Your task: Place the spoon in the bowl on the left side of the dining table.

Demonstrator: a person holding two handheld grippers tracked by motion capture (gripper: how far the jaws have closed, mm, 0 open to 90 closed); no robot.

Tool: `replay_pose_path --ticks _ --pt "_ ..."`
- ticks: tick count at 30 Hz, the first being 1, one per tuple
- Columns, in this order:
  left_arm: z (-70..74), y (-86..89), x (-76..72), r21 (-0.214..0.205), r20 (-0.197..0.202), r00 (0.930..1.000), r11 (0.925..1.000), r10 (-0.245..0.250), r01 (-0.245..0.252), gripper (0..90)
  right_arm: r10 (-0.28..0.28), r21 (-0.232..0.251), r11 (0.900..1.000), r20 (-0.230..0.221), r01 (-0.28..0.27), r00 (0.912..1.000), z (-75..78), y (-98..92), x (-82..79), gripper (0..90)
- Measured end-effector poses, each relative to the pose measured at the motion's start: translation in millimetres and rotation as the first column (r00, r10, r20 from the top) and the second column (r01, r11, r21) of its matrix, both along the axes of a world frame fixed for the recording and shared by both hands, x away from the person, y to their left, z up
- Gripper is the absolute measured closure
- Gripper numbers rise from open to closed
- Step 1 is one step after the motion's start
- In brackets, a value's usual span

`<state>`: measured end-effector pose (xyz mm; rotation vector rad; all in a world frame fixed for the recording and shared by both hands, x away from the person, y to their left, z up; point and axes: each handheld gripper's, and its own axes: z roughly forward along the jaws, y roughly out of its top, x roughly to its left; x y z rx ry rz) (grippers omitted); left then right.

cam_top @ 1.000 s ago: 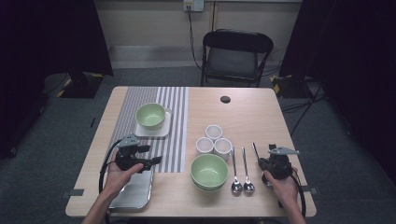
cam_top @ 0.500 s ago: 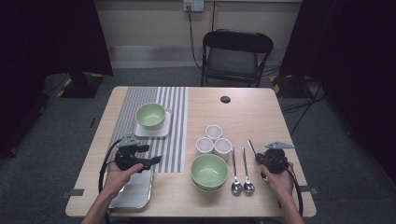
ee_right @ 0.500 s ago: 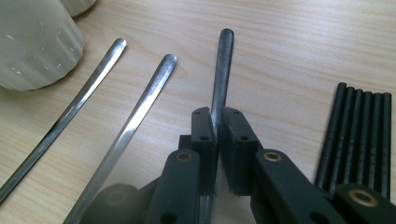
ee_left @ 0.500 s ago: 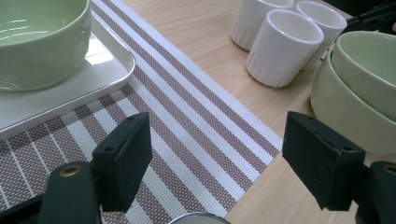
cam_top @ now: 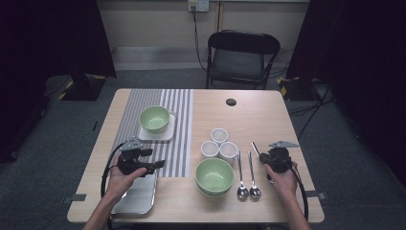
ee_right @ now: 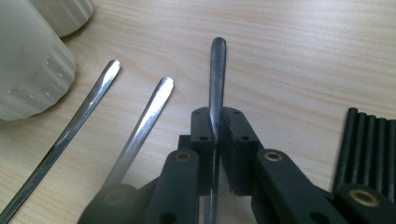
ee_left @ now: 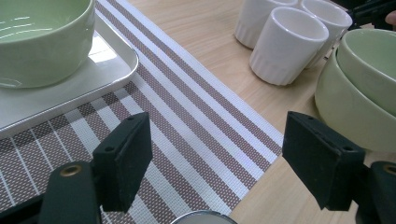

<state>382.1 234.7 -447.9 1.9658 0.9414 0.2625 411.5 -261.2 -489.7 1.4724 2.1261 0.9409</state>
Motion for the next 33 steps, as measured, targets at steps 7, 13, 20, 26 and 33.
replay_pose_path --ticks 7,13,20,26,33 --pt "-0.2 -0.2 0.1 -0.003 -0.002 1.0 1.0 0.001 -0.001 24.2 -0.012 0.023 0.9997 0.01 0.012 0.9999 7.9 -10.9 -4.0 73.6" --pt "0.4 -0.8 -0.6 0.001 -0.003 1.0 1.0 0.0 0.0 24.2 -0.003 0.013 0.9999 -0.003 0.003 1.0 7.6 -19.6 -14.5 74.7" --pt "0.5 -1.0 -0.9 -0.001 0.0 1.0 1.0 0.001 -0.001 24.2 0.042 -0.012 0.999 -0.015 -0.042 0.999 2.1 -16.7 -25.9 76.5" --pt "0.7 0.4 -0.7 -0.002 0.001 1.0 1.0 0.007 -0.007 24.2 0.045 -0.051 0.9977 0.002 -0.045 0.999 1.7 -12.7 -27.4 81.5" --pt "0.1 -1.7 -0.7 0.003 0.002 1.0 1.0 -0.001 0.001 24.3 0.021 -0.032 0.9993 0.016 -0.021 0.9996 0.0 -9.9 -22.0 85.6"
